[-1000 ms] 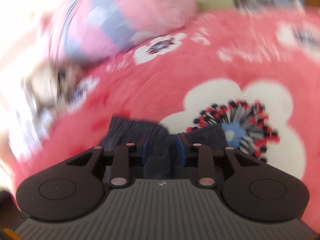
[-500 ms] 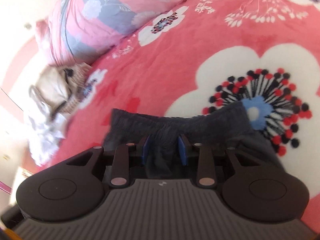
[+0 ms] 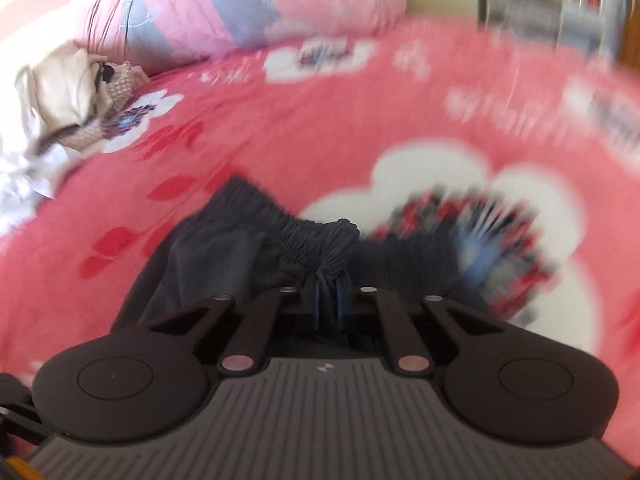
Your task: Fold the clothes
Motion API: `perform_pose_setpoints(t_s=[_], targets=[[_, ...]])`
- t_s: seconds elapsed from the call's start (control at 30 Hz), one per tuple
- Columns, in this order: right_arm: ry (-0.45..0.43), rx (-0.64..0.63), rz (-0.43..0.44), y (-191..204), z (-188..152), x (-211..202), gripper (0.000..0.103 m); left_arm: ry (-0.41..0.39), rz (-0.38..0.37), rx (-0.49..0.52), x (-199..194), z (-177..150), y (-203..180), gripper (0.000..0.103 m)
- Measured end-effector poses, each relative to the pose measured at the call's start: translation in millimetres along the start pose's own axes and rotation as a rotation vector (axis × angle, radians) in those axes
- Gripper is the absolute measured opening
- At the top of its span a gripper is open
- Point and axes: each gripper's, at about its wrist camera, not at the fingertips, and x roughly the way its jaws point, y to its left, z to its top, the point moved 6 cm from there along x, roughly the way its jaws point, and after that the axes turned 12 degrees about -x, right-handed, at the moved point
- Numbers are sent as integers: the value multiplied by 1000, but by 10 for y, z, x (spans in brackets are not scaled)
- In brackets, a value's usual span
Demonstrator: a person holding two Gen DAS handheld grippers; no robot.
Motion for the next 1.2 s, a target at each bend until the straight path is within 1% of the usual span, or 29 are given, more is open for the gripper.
perform_pose_setpoints(t_s=[0.07,0.17,0.23,0.27,0.33,0.37,0.43,0.47,0.5,0.57,0.6,0.63,0.67,0.73,0.8,0.87,0.9,0.93,0.97,1.03,1.07,1.13,1.17,1.2], targets=[[-41,-70,-109,-43,94,-134,5,-1,-10,1,-3,1,-3,29],[-10,-115,-210,-201,118,-107,5,-1,-9,7,5,-7,-6,30],[35,-159,-269,-281,59,24,5,-1,-9,6,13,-10,-3,30],[51,-166,-278,-319,15,103,6,-1,-10,5,18,-10,-2,30],[58,-169,-248,-355,-71,253,8,0,-10,2,27,-13,-4,30],[44,-177,-245,-368,-82,290,9,0,-9,3,26,-17,-6,30],[22,-175,-251,-416,-77,303,19,0,-9,3,25,-25,-9,30],[7,-140,-260,-468,-47,246,29,0,-9,3,16,-35,-8,30],[-28,-87,-254,-550,-6,150,32,1,-10,3,-22,-54,-4,30],[-104,31,-235,-745,69,-81,36,1,-10,1,-15,-39,-5,30],[-140,76,-243,-817,93,-215,36,2,-10,1,-19,-39,-4,30],[-174,115,-251,-887,117,-349,36,2,-10,0,-16,-36,-3,30],[-190,122,-260,-927,141,-472,36,2,-11,-1,-16,-31,-1,30],[-219,109,-237,-913,168,-680,36,3,-12,-3,-15,-22,3,30],[-215,111,-142,-814,148,-769,32,3,-11,-3,-17,-23,1,30],[-152,112,-15,-671,59,-677,30,2,-12,-4,-29,-33,-8,30],[-102,106,36,-598,-12,-581,28,2,-12,-5,-38,-40,-14,30],[-48,100,54,-549,-100,-466,28,2,-14,-6,-38,-39,-14,30],[13,106,28,-562,-199,-327,27,3,-16,-10,-38,-37,-9,30],[123,145,-97,-761,-388,-89,23,5,-29,-27,-40,-15,13,31],[140,193,-168,-918,-443,-86,25,6,-38,-38,-45,-7,24,32],[65,317,-237,-1173,-438,-356,24,1,-49,-54,-56,17,40,34],[14,372,-248,-1250,-422,-597,24,-4,-52,-60,-63,29,45,36],[-17,397,-256,-1265,-406,-863,24,-17,-46,-58,-78,39,38,37]])
